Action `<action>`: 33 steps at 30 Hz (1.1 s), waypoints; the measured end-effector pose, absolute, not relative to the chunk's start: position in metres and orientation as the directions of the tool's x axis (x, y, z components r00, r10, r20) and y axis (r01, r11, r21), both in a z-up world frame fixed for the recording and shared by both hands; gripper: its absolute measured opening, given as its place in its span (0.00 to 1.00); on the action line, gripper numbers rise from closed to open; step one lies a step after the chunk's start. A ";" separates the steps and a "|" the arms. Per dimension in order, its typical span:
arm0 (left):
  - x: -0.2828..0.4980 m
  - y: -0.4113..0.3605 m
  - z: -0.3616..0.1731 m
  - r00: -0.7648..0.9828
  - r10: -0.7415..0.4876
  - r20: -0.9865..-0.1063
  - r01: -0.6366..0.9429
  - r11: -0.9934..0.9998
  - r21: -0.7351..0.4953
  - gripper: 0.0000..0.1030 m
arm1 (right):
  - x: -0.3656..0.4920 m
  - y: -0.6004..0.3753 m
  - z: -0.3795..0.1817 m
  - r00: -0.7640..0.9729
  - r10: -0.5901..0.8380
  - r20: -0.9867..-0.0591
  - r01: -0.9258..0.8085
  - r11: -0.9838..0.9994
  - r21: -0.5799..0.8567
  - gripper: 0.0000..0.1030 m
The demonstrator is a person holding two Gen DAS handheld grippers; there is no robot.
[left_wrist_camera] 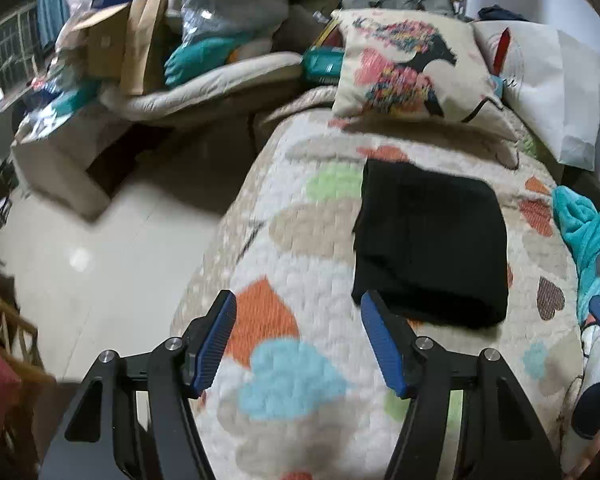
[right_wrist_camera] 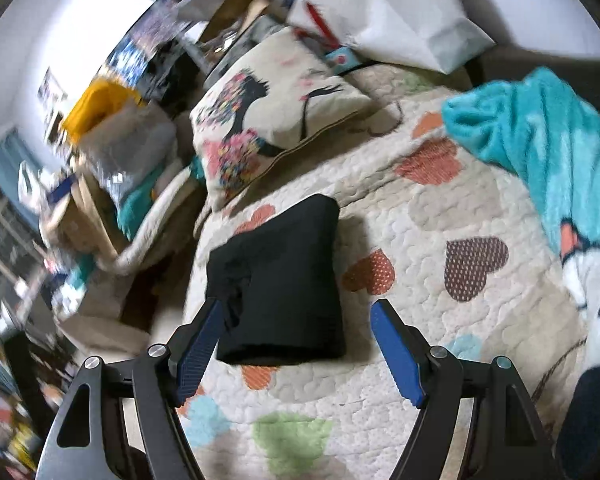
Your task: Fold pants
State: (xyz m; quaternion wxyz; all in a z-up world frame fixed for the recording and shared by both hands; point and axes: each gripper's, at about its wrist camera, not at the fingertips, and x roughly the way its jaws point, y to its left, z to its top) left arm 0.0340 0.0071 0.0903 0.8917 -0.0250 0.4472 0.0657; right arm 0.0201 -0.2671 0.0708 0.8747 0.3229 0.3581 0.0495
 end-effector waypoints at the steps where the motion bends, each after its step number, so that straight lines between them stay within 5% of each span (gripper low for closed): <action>1: 0.030 0.008 0.091 0.581 0.092 -0.809 -0.152 0.988 0.003 0.62 | 0.019 -0.273 0.070 0.738 0.335 -0.586 0.154 0.762 0.629 0.79; 6: 0.004 0.019 0.110 0.600 0.105 -0.793 -0.240 0.969 -0.053 0.62 | 0.006 -0.278 0.077 0.737 0.403 -0.543 0.128 0.706 0.697 0.79; 14: -0.007 0.035 0.122 0.662 0.043 -0.749 -0.194 0.974 -0.115 0.63 | -0.010 -0.266 0.098 0.809 0.299 -0.507 0.081 0.797 0.598 0.79; 23: -0.002 0.041 0.079 0.640 -0.026 -0.768 -0.112 0.986 -0.127 0.63 | 0.004 -0.269 0.051 0.745 0.221 -0.630 0.207 0.820 0.534 0.79; 33: 0.009 0.035 0.080 0.674 -0.067 -0.736 -0.054 0.989 -0.139 0.63 | -0.010 -0.219 0.064 0.689 0.213 -0.692 0.114 0.912 0.394 0.79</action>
